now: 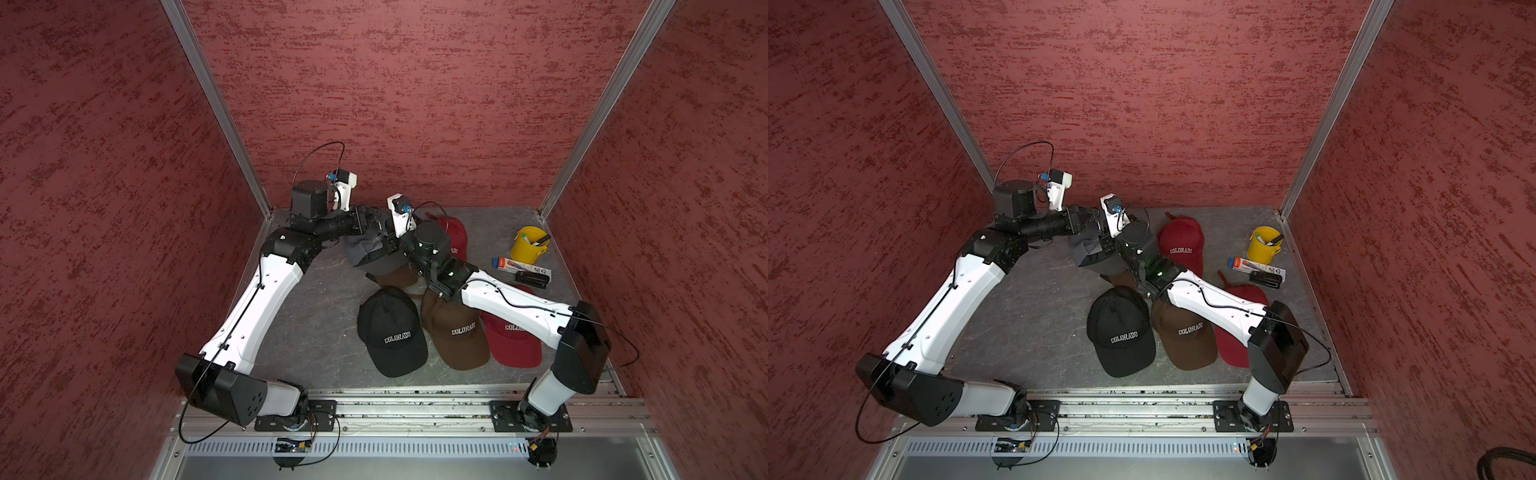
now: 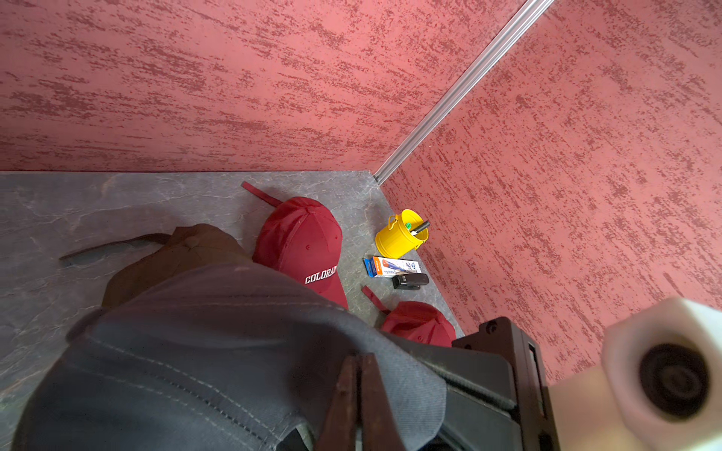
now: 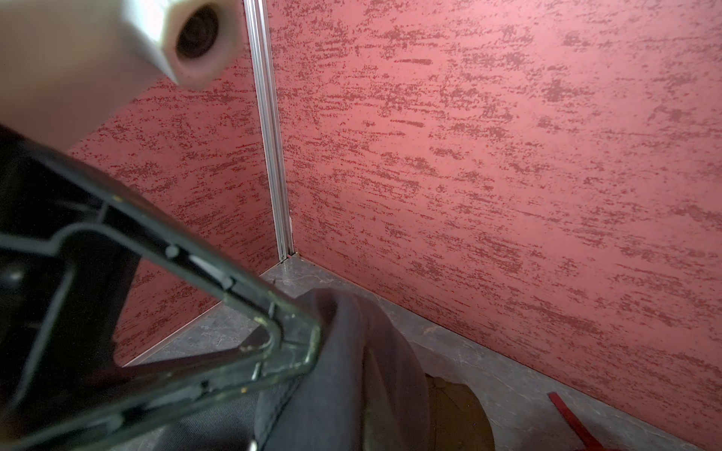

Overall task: Open the adjustable buckle of the baseball cap
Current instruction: Open the adjustable buckle on the baseball cap.

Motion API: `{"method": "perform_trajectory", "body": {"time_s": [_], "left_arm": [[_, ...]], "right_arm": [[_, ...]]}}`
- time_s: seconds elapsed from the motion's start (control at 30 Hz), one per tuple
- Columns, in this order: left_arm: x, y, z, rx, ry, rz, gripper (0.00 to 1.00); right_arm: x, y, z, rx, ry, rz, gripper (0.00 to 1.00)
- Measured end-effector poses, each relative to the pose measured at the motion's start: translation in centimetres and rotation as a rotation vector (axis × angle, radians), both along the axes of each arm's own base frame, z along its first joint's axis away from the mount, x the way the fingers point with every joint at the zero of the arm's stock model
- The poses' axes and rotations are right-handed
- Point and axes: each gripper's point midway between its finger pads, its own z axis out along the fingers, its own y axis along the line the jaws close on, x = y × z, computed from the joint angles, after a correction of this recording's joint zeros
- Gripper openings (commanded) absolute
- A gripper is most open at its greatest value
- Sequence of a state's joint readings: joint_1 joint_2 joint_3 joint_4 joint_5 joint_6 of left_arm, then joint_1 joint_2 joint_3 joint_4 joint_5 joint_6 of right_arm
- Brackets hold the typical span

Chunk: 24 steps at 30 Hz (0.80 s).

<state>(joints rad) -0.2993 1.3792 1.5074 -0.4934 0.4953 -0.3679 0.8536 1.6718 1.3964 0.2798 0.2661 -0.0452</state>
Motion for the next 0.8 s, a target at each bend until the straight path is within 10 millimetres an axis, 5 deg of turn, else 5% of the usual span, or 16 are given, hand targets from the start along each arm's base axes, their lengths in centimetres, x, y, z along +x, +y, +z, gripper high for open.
{"method": "perform_trajectory", "body": {"time_s": [0.8], "left_arm": [[-2.1, 2.4, 2.3, -0.007, -0.132, 0.104, 0.0]], "right_arm": [[0.9, -1.1, -1.8, 0.028, 0.103, -0.034, 0.0]]}}
